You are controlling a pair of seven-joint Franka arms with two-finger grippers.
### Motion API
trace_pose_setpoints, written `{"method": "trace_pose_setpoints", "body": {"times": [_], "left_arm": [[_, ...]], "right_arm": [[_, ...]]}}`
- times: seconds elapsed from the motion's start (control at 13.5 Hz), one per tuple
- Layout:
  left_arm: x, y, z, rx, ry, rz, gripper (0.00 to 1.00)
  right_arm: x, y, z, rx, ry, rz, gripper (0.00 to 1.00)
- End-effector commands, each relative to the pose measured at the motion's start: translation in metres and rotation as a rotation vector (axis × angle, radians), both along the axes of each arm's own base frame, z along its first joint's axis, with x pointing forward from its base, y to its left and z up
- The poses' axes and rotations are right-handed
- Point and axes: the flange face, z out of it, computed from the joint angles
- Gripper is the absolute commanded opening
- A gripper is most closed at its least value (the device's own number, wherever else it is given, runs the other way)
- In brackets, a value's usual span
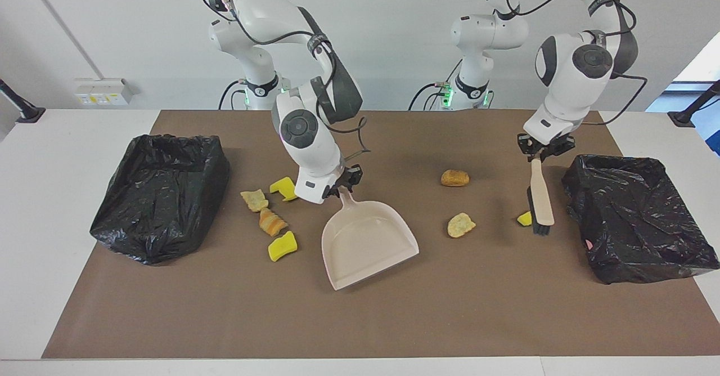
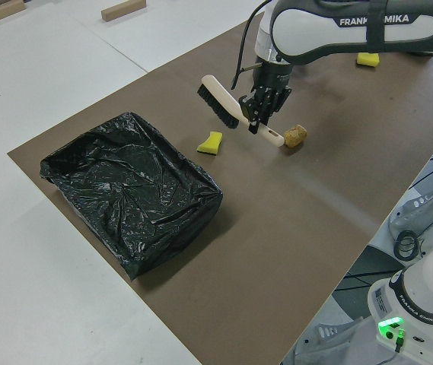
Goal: Sweep and dump trash in bin
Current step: 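Grasp the brush with the left gripper while the right gripper lifts the dustpan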
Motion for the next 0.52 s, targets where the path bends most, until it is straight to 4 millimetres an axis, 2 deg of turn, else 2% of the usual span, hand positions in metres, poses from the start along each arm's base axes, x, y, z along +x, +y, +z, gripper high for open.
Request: {"method": "trace_pose_setpoints", "body": {"times": [0.0,0.22,0.37,0.45], "left_arm": [[0.025,0.024,-0.016,0.043,0.004,0.019,0.00],[0.040,0.050,-0.038,0.045,-0.021,0.056,0.00],[0.038,0.052,-0.049,0.045,-0.003,0.058,0.00],[0.033,0.053,-0.050,0.044,0.009,0.062,0.00]], "right_arm": [[-0.005,-0.029,0.030,0.000,-0.035,0.159,0.00],[-0.012,-0.035,0.031,-0.014,-0.056,0.403,0.00],[-0.017,-0.035,0.029,-0.036,-0.065,0.524,0.00],[-0.023,-0.029,0.026,-0.051,-0.072,0.612,0.00]]}}
